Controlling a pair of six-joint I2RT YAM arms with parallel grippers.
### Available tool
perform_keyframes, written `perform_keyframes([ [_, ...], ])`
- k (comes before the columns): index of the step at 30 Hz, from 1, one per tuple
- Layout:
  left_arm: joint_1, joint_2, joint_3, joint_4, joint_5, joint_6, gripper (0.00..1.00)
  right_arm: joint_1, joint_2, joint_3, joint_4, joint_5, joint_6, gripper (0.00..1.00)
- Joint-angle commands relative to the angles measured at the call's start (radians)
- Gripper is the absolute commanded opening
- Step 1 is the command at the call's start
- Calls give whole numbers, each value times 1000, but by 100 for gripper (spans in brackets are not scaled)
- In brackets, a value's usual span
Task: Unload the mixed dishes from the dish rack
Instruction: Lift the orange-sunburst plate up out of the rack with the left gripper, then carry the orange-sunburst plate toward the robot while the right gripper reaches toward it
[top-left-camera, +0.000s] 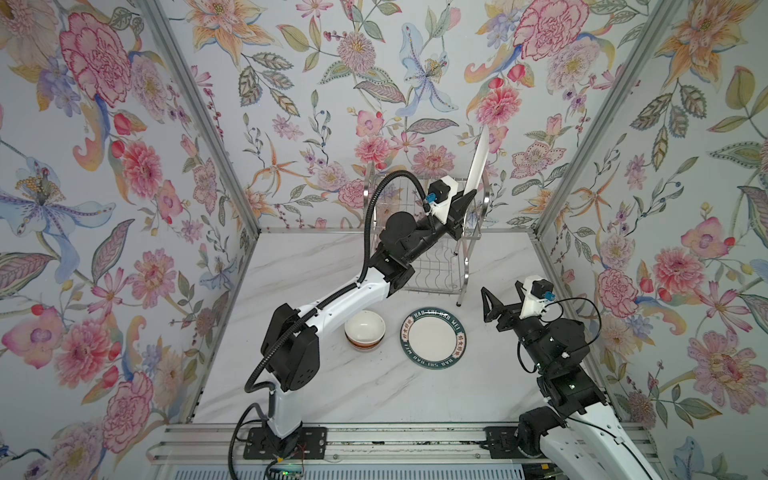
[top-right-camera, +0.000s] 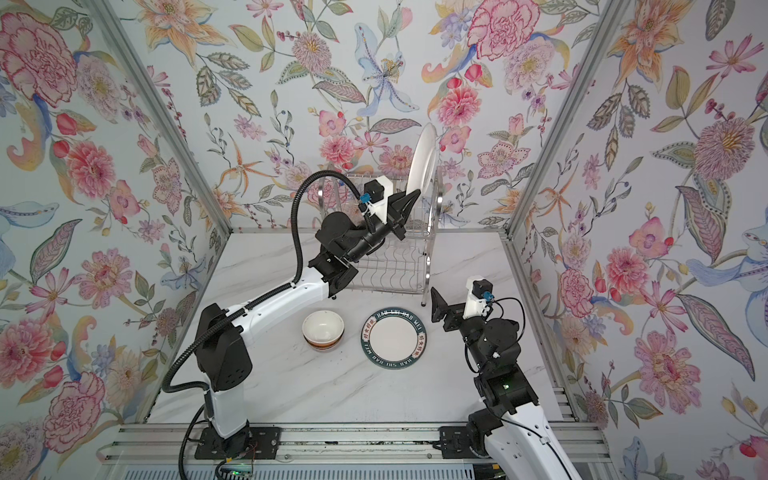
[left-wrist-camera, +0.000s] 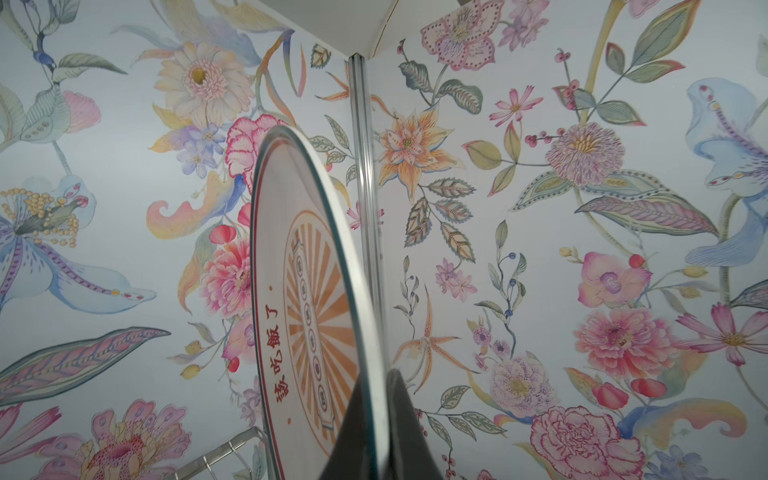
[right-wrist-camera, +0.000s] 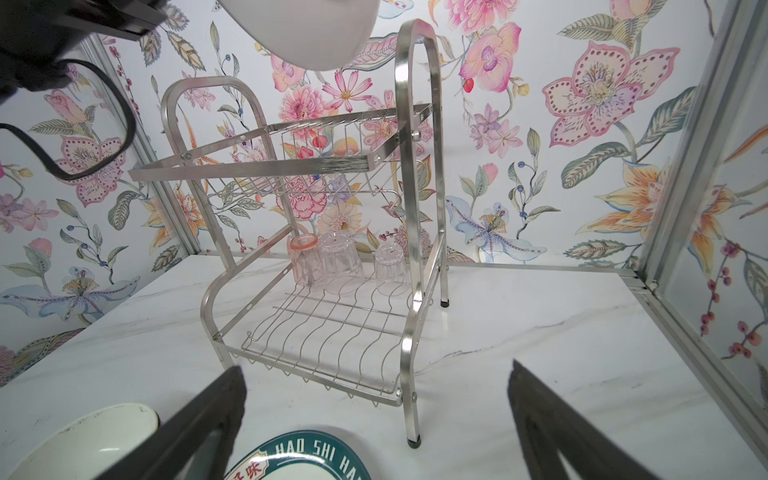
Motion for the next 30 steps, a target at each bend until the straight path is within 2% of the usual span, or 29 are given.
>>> perform_keyframes([
  [1, -8, -125, -83, 124, 104, 58, 0, -6, 10, 40, -24, 2, 36, 99],
  [11, -8, -493, -483, 26, 186, 372, 0, -44, 25, 125, -204, -11, 195, 99],
  [16, -13, -661, -619, -122, 171, 510, 0, -118, 56, 161, -308, -125, 316, 99],
  [20, -59, -781, -694, -319, 85, 670, 0, -191, 78, 176, -344, -267, 401, 99],
  [25, -140, -867, -746, -601, -109, 877, 0, -265, 98, 199, -385, -405, 477, 99],
  [30, -203, -934, -833, -685, -244, 994, 0, -309, 77, 200, -399, -498, 537, 99],
])
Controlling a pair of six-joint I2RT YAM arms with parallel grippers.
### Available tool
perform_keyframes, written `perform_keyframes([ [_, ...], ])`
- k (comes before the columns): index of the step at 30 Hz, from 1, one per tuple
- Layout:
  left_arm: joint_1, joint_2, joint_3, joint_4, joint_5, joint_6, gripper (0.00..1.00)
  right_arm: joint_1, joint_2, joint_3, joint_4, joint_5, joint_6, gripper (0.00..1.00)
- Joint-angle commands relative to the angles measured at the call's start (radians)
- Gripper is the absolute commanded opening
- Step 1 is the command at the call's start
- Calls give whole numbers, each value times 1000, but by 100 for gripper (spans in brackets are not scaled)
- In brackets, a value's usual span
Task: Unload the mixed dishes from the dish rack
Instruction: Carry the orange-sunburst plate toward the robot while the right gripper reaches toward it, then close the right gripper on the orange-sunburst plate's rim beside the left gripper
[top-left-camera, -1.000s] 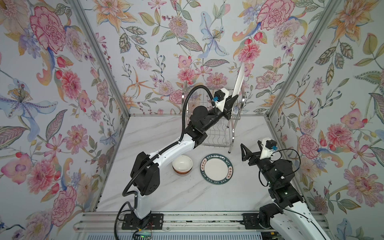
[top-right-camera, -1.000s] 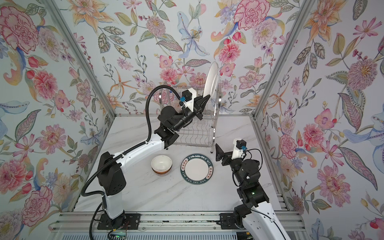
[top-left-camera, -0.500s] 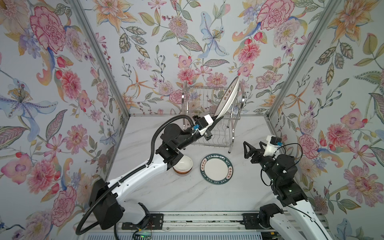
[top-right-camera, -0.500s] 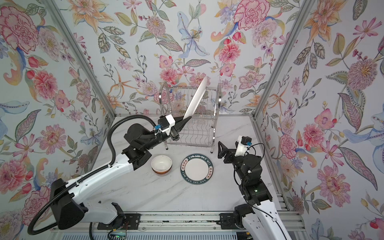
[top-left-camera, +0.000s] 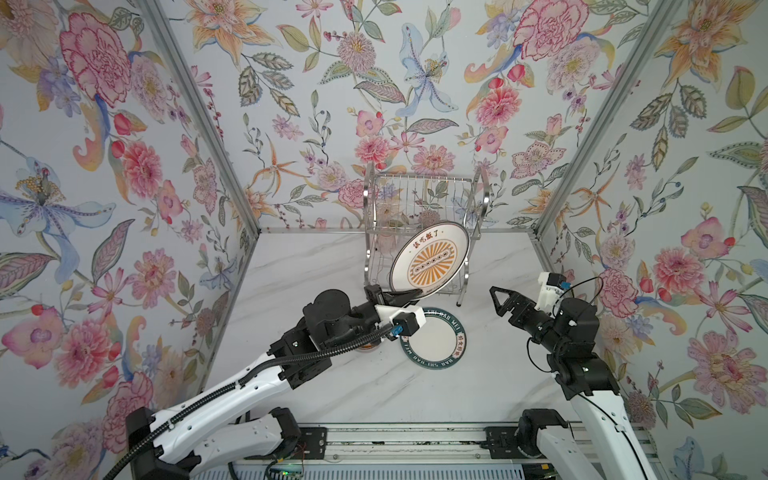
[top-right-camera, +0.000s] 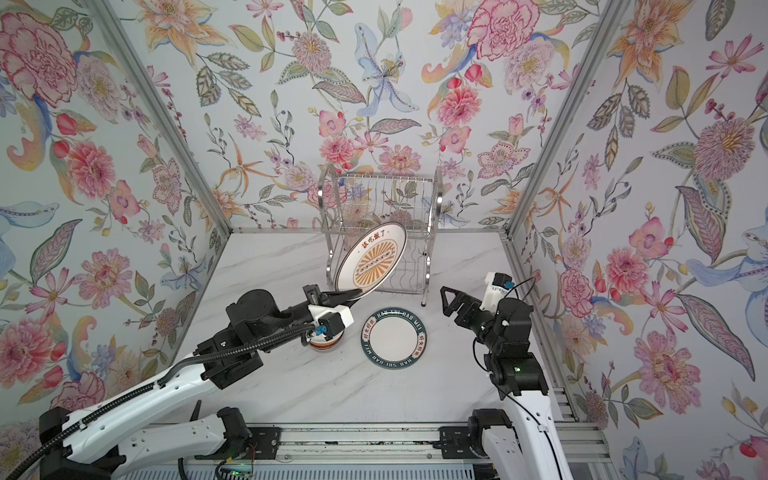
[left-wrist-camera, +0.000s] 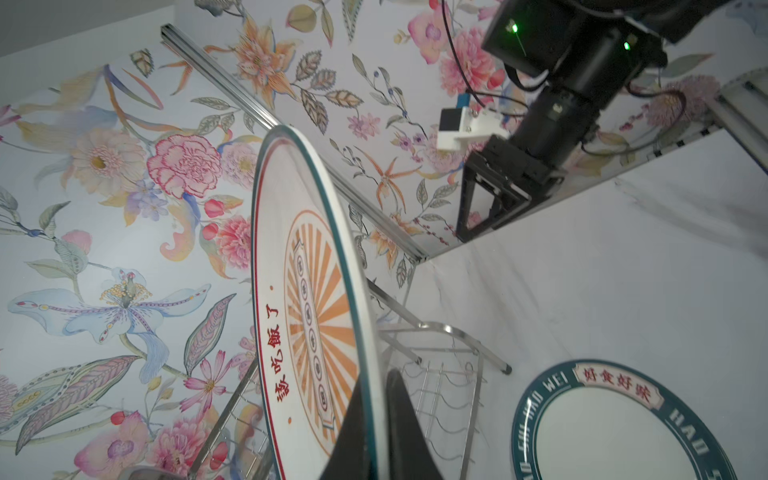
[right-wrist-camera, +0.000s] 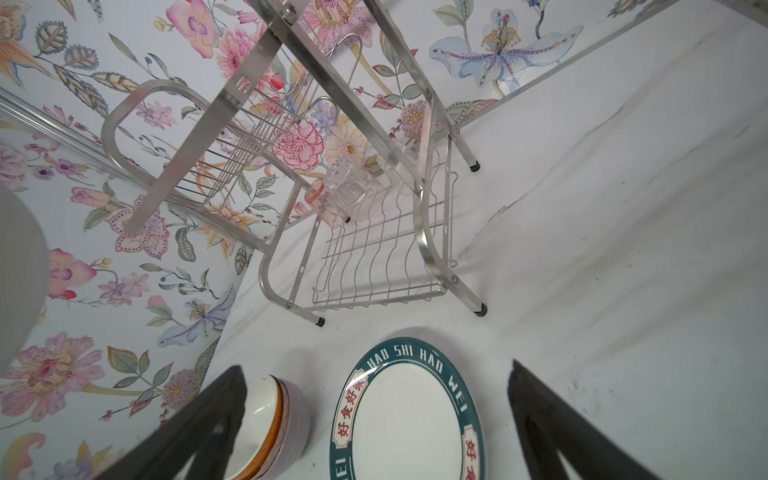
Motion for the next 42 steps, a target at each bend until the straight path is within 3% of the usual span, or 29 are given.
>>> perform_keyframes([
  [1, -42, -47, -43, -87, -158, 161, 0, -21, -30, 26, -22, -116, 69, 99],
  [7, -111, -84, -175, -112, -336, 331, 0, -46, -68, 20, -34, -188, 71, 99],
  [10, -128, -71, -214, -135, -369, 371, 0, -49, -50, 41, -52, -235, 56, 99],
  [17, -131, -42, -313, 32, -350, 418, 0, -45, 34, 50, -115, -332, 7, 99],
  [28, -131, 71, -354, 188, -283, 445, 0, 72, 171, -8, -22, -334, -2, 96],
  [36, -132, 173, -322, 217, -247, 481, 0, 170, 299, -6, 58, -295, 21, 85],
  [39, -132, 190, -319, 237, -240, 482, 0, 190, 343, -2, 82, -285, 34, 70],
  [42, -131, 203, -310, 251, -239, 479, 0, 202, 398, 13, 73, -285, 30, 63],
])
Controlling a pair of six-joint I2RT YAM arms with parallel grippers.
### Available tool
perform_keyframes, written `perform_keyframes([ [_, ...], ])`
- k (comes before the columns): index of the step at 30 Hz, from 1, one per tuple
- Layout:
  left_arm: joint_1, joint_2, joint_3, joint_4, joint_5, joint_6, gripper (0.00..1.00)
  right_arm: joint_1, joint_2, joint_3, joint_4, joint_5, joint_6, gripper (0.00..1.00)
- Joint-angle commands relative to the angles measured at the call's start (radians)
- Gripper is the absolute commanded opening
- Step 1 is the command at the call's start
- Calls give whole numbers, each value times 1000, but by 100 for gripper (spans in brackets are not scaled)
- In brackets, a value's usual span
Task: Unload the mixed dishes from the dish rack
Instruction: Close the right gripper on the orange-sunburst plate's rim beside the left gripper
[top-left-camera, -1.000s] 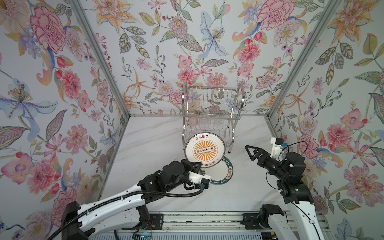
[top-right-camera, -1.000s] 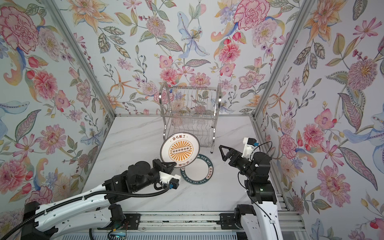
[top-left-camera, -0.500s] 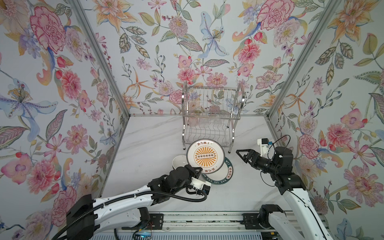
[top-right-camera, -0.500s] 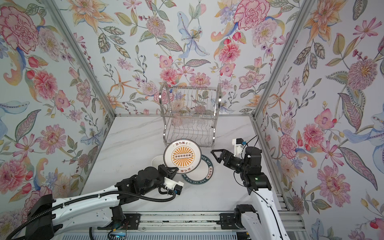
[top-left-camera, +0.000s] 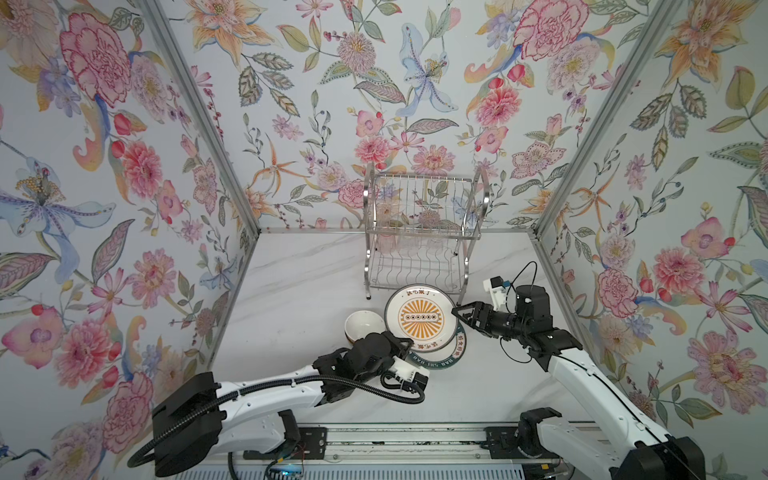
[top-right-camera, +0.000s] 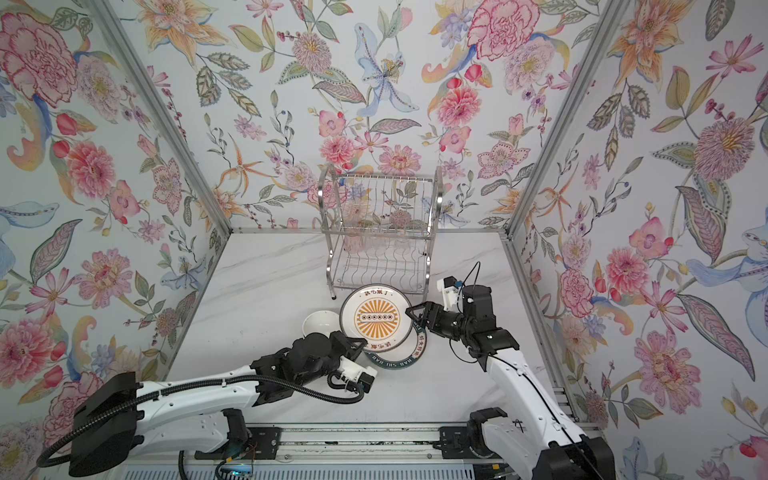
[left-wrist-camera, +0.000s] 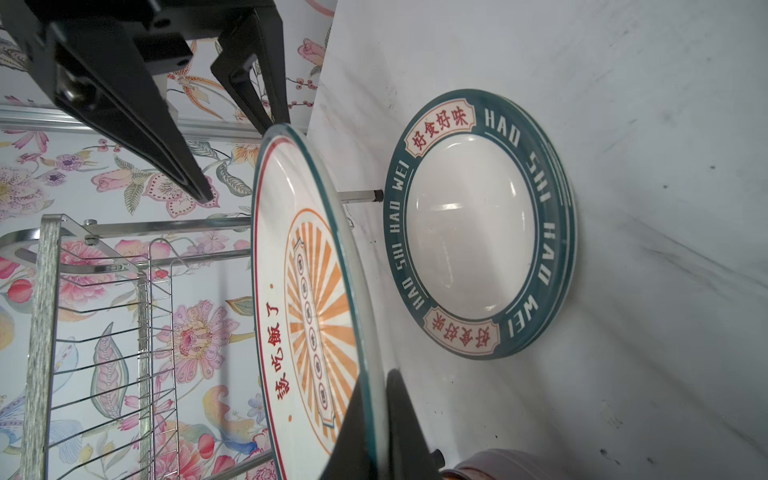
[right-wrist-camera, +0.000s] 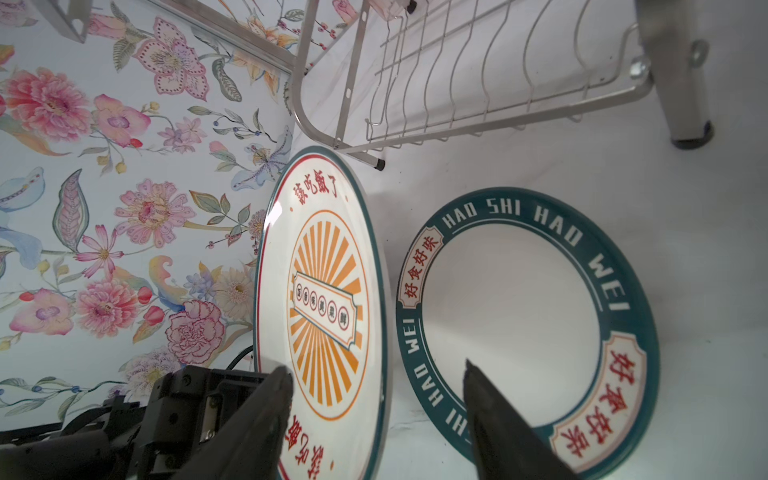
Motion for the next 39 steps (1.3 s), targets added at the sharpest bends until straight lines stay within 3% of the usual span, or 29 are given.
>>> perform_keyframes([
  [1, -11, 8, 52, 100, 14, 14, 0, 12, 55, 27, 18, 15, -6, 62],
  [7, -11, 43, 69, 110, 31, 23, 0, 32, 128, 67, -6, 10, -18, 52],
  [11, -8, 61, 80, 94, 32, 46, 0, 36, 158, 90, -34, 9, -18, 41],
  [16, 0, 67, 84, 104, 30, 49, 0, 42, 180, 108, -71, 8, -27, 20],
  [18, 5, 69, 81, 111, 21, 47, 0, 43, 177, 113, -92, 25, -37, 7],
  [19, 6, 69, 81, 115, 16, 44, 4, 42, 174, 111, -95, 36, -38, 0],
  [23, 14, 59, 83, 138, 2, 15, 47, 34, 138, 90, -84, 89, -11, 0],
  [25, 19, 47, 81, 155, -4, -12, 75, 27, 116, 80, -82, 114, -4, 0],
  [26, 21, 38, 80, 162, -5, -28, 82, 20, 103, 73, -83, 130, -3, 0],
  [30, 37, -19, 84, 195, 8, -165, 93, -27, 58, 41, -82, 167, 11, 0],
  [39, 167, -184, 123, 208, 130, -508, 98, -67, -28, -6, -145, 264, -12, 0],
])
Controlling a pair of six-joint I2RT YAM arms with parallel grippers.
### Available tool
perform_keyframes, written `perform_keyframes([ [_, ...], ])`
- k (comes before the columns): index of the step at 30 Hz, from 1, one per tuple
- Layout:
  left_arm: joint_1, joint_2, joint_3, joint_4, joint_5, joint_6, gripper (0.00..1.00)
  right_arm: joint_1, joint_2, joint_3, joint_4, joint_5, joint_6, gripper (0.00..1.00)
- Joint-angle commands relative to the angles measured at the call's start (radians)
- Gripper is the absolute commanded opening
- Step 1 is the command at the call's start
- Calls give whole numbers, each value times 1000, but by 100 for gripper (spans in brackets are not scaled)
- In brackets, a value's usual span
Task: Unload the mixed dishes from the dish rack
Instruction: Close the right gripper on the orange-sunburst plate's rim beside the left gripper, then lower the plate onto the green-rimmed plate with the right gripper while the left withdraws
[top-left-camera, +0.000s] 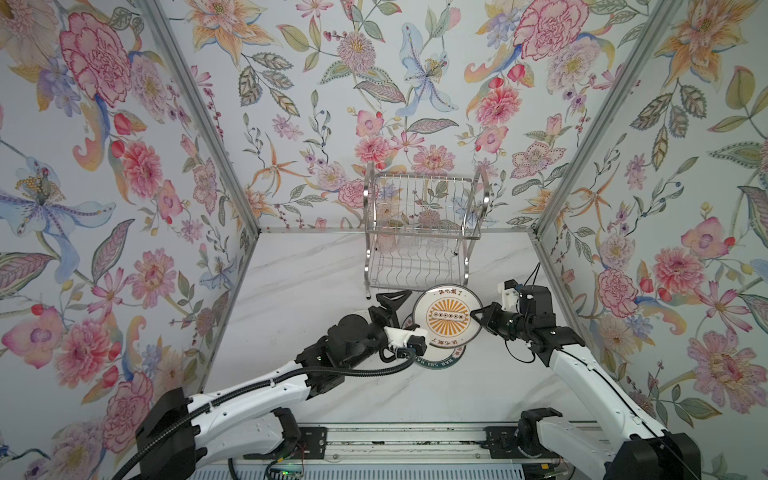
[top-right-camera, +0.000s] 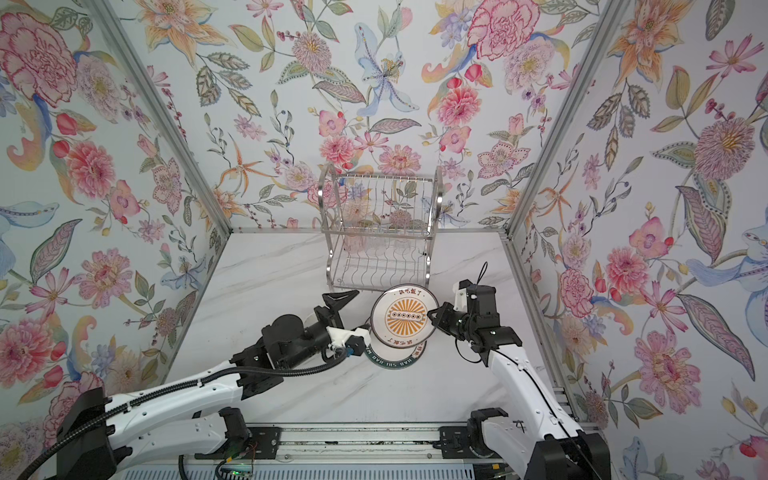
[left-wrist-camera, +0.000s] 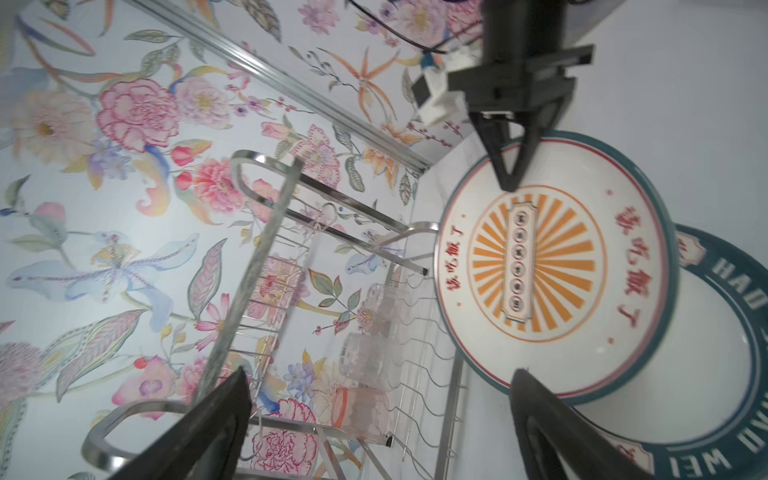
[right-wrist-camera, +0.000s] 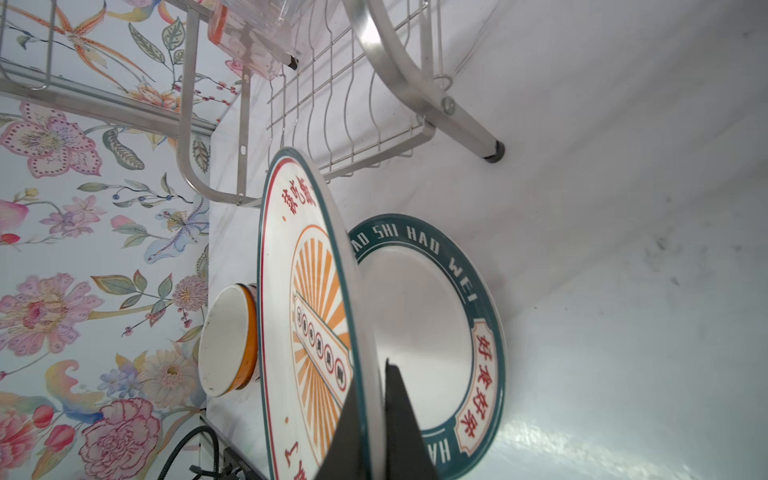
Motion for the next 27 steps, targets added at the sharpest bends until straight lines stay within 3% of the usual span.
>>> perform_keyframes([
  [1, 57, -48, 22, 48, 50, -192, 98, 0, -29, -23, -18, 43, -25, 0],
  [8, 198, -87, 34, -12, 134, -444, 99, 29, -18, -79, 39, 76, -34, 0],
  [13, 307, -104, 53, -85, 281, -602, 99, 69, 11, -97, 81, 91, -31, 0],
  [27, 413, -72, 109, -390, 375, -656, 99, 100, 74, -158, 180, 79, -22, 0],
])
